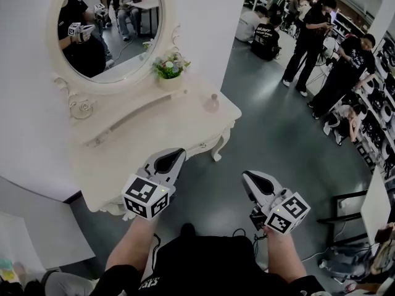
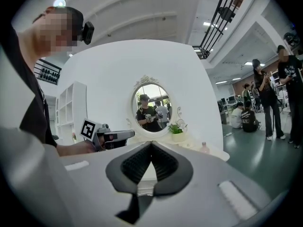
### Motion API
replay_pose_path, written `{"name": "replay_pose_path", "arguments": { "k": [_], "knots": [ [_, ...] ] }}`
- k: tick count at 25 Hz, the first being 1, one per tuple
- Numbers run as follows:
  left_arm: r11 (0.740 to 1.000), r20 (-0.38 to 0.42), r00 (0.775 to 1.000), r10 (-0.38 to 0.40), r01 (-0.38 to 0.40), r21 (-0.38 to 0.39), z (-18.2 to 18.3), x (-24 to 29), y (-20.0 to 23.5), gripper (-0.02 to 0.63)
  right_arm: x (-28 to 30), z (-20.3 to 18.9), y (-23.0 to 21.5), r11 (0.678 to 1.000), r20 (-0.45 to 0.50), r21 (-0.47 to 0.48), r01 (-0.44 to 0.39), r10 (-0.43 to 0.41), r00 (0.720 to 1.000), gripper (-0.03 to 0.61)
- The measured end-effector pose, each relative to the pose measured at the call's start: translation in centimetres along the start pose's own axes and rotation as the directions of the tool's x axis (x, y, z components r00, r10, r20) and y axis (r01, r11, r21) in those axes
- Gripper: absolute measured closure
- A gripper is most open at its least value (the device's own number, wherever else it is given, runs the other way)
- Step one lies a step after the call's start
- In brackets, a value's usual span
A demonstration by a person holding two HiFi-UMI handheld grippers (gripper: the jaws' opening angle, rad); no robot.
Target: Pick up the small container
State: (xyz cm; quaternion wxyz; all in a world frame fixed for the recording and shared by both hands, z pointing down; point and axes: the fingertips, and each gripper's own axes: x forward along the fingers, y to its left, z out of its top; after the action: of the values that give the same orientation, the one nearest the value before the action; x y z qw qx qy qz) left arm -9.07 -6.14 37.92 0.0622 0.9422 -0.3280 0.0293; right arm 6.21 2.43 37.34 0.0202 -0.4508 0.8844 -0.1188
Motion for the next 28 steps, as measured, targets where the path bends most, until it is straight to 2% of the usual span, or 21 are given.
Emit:
{"name": "replay_pose_path", "arguments": {
  "k": [9, 16, 22, 28],
  "knots": [
    [1.0, 0.022, 1.0, 0.018, -0.017, -0.02, 1.1, 0.4, 3.6, 0.609, 3.9, 1.2, -0.8, 1.0, -0.018, 0.002, -0.021, 0.021, 1.0, 0.568],
    [0.999, 0.017, 0.999, 0.049, -0.049, -0.015, 1.1, 2.2, 5.5, 0.609, 7.1, 1.9, -2.3, 0.996, -0.006, -0.002, -0.087, 0.087, 0.996, 0.568],
    [0.996, -0.014, 0.996, 0.089, -0.089, -0.007, 0.6, 5.9, 6.8, 0.609, 9.3, 2.1, -6.8, 0.99, 0.007, 0.03, -0.136, 0.135, 0.991, 0.568],
    [0.992, -0.056, 0.991, 0.123, -0.123, 0.002, 1.1, 13.1, 7.9, 0.609, 11.3, 3.3, -14.1, 0.982, 0.011, 0.072, -0.176, 0.175, 0.984, 0.568]
  ]
}}
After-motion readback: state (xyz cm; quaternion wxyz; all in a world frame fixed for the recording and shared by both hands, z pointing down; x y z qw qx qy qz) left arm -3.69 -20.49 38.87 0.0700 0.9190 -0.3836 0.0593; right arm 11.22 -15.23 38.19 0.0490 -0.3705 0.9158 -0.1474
